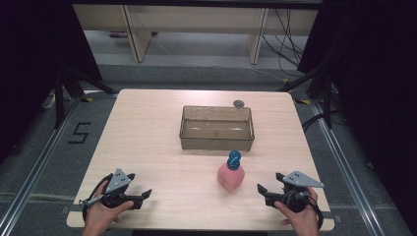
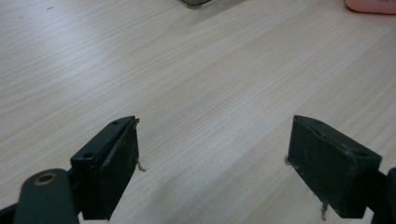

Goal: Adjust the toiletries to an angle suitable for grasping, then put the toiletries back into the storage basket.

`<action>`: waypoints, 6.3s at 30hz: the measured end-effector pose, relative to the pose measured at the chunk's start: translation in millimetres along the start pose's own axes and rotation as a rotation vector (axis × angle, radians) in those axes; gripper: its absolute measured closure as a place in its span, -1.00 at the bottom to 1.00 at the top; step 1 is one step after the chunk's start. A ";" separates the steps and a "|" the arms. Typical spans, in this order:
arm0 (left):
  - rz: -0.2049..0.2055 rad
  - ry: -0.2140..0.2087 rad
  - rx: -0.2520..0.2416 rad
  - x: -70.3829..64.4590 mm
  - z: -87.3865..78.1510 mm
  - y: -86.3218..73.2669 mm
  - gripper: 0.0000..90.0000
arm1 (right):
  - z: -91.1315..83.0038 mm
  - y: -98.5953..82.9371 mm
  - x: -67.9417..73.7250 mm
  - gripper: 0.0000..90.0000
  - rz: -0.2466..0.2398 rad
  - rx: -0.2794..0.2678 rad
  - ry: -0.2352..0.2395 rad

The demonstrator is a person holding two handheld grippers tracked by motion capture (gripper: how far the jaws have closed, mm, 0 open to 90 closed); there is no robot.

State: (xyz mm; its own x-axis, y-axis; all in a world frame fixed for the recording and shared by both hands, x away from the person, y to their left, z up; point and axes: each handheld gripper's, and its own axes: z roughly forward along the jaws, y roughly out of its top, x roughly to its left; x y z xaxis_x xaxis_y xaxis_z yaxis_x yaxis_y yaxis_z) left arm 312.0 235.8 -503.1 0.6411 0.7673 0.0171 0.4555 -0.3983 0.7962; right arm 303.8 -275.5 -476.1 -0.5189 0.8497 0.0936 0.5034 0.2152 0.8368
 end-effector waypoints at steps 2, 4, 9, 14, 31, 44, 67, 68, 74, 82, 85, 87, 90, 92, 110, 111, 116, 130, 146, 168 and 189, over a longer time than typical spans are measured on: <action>-0.003 0.000 -0.008 -0.4 0.7 -0.2 -0.64 | -0.4 0.5 0.6 -0.59 0.010 -0.013 0.008; -0.006 -0.002 -0.011 -0.7 0.4 0.1 -0.64 | -1.2 0.8 3.5 -0.60 0.051 -0.019 0.020; -0.016 -0.009 -0.033 -2.3 1.0 0.8 -0.64 | 1.7 2.4 3.6 -0.61 -0.004 -0.051 0.041; -0.018 -0.004 -0.041 -2.4 0.1 1.3 -0.65 | 0.8 5.7 7.1 -0.65 -0.042 -0.085 0.039; -0.011 -0.004 -0.054 -3.1 0.2 2.0 -0.64 | 2.7 15.3 21.6 -0.65 -0.055 -0.137 0.093; 0.000 0.007 -0.058 -2.6 -1.7 2.8 -0.61 | 9.9 19.9 30.9 -0.64 -0.066 -0.159 0.121; -0.009 -0.013 -0.080 -4.0 0.0 4.8 -0.60 | 23.6 29.8 42.1 -0.61 -0.106 -0.182 0.150; -0.007 -0.010 -0.075 -4.3 -0.3 5.0 -0.61 | 23.8 30.3 42.4 -0.61 -0.107 -0.176 0.150; -0.015 -0.014 -0.082 -3.7 0.4 5.0 -0.61 | 28.0 33.4 46.2 -0.61 -0.094 -0.178 0.163; -0.016 -0.016 -0.077 -4.7 0.7 6.1 -0.61 | 34.5 38.2 48.5 -0.61 -0.123 -0.177 0.175; -0.020 -0.017 -0.075 -4.3 0.5 5.9 -0.61 | 37.4 39.3 50.8 -0.61 -0.110 -0.161 0.183; -0.023 -0.017 -0.072 -4.4 0.1 6.0 -0.61 | 40.4 40.2 50.4 -0.61 -0.124 -0.166 0.180; -0.021 -0.025 -0.076 -4.5 0.4 7.1 -0.61 | 43.6 41.5 50.9 -0.60 -0.115 -0.176 0.185; -0.017 -0.030 -0.073 -5.1 2.0 8.0 -0.61 | 47.6 42.4 50.6 -0.58 -0.108 -0.181 0.189; -0.006 -0.041 -0.067 -5.3 6.3 10.5 -0.61 | 62.2 50.6 48.0 -0.32 -0.121 -0.191 0.218; -0.006 -0.041 -0.067 -5.3 6.3 10.5 -0.61 | 62.2 50.6 48.0 -0.32 -0.121 -0.191 0.218; -0.001 -0.034 -0.062 -5.5 4.6 10.1 -0.61 | 65.9 52.0 49.2 -0.11 -0.123 -0.176 0.219; 0.016 -0.039 -0.064 -6.1 4.7 11.2 -0.61 | 68.5 53.7 48.4 0.03 -0.136 -0.184 0.220; 0.020 -0.045 -0.066 -7.3 3.0 10.3 -0.61 | 66.7 56.5 57.0 0.18 -0.196 -0.209 0.158; 0.008 -0.050 -0.071 -6.7 2.5 9.2 -0.60 | 61.8 77.2 51.3 0.19 -0.130 -0.209 0.134; 0.023 -0.046 -0.059 -5.7 1.7 8.8 -0.59 | 57.6 103.5 39.7 0.19 -0.115 -0.226 0.121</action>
State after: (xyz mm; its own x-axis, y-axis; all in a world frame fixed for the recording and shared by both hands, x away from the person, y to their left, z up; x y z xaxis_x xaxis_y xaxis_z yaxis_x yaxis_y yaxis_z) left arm 313.4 227.1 -497.2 0.6793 0.7338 0.0087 0.4041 -0.3839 0.8302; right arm 375.1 -191.7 -416.8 -0.6496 0.7590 0.0433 0.2762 0.1825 0.9436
